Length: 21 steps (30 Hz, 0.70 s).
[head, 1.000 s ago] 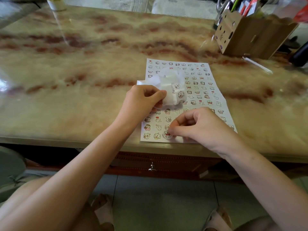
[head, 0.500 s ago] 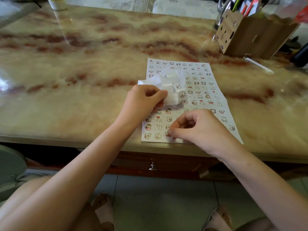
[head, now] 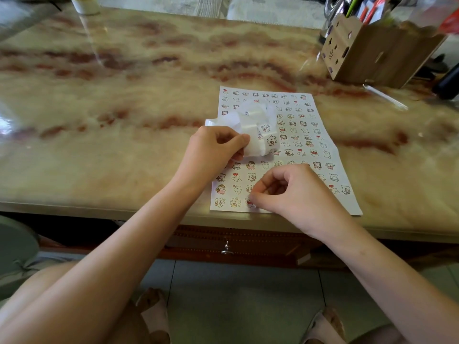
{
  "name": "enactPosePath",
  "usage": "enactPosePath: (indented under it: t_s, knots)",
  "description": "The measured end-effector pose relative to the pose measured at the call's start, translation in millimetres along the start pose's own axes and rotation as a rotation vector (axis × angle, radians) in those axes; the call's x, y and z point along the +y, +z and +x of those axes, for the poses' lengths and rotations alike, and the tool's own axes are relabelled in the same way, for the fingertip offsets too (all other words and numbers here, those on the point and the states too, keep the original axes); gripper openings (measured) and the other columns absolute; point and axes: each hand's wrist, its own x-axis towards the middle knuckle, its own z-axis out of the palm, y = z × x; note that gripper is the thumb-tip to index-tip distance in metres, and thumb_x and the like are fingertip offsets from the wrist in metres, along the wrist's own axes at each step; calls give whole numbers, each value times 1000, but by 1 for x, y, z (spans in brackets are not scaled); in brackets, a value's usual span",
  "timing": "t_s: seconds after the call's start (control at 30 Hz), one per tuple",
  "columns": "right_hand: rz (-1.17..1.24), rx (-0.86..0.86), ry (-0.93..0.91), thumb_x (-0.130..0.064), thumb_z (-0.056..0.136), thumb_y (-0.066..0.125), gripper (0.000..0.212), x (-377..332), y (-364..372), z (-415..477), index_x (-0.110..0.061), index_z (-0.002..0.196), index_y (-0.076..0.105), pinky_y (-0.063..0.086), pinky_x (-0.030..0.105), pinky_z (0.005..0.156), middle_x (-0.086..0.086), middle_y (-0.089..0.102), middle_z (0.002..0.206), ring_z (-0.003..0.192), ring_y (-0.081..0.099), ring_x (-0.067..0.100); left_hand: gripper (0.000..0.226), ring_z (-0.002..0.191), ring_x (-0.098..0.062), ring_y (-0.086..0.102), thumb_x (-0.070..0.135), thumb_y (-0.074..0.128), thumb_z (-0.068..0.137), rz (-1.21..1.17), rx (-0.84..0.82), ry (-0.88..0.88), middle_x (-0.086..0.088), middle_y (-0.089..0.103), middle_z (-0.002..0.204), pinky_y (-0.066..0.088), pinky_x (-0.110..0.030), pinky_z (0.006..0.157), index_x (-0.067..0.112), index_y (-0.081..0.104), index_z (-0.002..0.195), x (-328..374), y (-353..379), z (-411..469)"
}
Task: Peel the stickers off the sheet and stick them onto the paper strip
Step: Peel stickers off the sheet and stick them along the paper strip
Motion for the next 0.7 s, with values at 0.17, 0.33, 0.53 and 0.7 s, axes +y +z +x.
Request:
enactPosePath:
  t_s: [0.17,0.33,0.53,0.7]
  knots:
    - [-30,-6,-10,-25,74,79,11,0,-1,-1,-21,70,69,46,17,57,-7,68,67,57,56,-2,26,56,-8,58,23,62,91,6,1,3,2,67,63,52,-23,62,10,68,70,0,1,0]
    - [-14,-31,-32,-25,73,81,14,1,-4,0,-21,74,68,42,20,55,-5,60,61,51,48,0,26,60,-12,60,24,63,90,25,8,4,3,68,63,55,-30,68,9,69,70,-1,1,0]
    - [85,-58,-55,-14,73,80,23,7,-6,9,-21,79,59,47,36,67,-7,54,57,54,49,10,26,61,-13,59,24,63,90,43,18,9,-5,71,69,55,-34,70,6,70,73,0,1,-1]
    - [63,-38,-63,-32,66,85,32,7,-3,7,-20,82,61,44,33,63,-8,54,60,55,47,7,27,61,-13,59,25,62,90,62,23,10,-7,72,70,55,-35,71,6,69,72,1,1,-2]
